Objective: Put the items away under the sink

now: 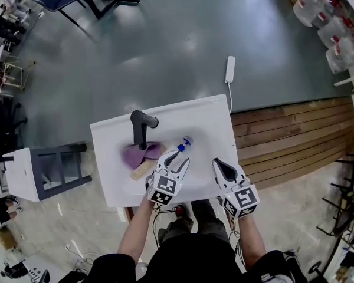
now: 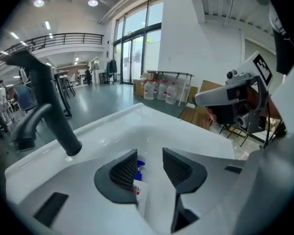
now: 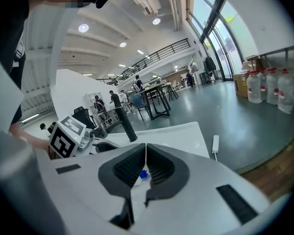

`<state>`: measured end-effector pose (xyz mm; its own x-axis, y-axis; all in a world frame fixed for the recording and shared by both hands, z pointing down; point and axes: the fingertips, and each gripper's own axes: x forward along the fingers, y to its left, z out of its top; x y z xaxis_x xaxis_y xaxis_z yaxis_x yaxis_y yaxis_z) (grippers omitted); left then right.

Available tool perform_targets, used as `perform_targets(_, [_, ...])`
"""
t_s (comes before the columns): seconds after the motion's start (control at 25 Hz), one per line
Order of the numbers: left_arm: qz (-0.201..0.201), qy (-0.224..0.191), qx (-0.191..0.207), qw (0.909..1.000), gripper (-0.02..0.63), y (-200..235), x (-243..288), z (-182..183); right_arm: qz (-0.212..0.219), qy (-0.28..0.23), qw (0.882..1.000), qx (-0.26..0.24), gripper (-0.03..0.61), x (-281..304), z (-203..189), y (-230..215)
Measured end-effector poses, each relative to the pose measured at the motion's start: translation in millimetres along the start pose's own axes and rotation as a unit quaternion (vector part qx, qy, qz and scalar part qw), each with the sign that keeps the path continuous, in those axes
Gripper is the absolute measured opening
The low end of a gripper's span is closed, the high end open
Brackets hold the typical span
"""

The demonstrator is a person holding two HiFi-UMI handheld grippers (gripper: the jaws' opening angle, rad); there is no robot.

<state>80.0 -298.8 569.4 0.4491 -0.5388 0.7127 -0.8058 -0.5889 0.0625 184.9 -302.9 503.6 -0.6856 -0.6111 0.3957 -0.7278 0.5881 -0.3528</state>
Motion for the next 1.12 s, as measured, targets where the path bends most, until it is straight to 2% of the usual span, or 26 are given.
perform_targets(0.08, [-0.005,0.023,0.015,0.9996,0.179,1.7,13.1,-6.1,-0.005,0.001,1.000,0.008,0.031,-1.5,-1.7,-6.5])
perform_targets(0.44, [0.005,0.091,0.061,0.9940,0.192,13.6,58.4,-35.3,-0.012,-0.008,0.999,0.032,0.031,-5.7,-2.3,-25.8])
perform_targets(0.6, [0.003,0.112,0.062,0.9917,0.192,15.7,72.2,-46.7,-0.019,-0.006,0.999,0.035,0.031,-5.1,-5.6,-35.6])
perform_targets(0.84, [0.004,0.152,0.038,0.9876,0.181,22.3,89.7,-63.8,-0.027,-0.004,0.998,0.049,0.031,-6.9,-10.0,-49.2])
perform_targets(1.12, [0.010,0.186,0.058,0.9808,0.169,26.0,104.8,-69.8,-0.039,-0.009,0.997,0.066,0.031,-11.1,-10.8,-63.8])
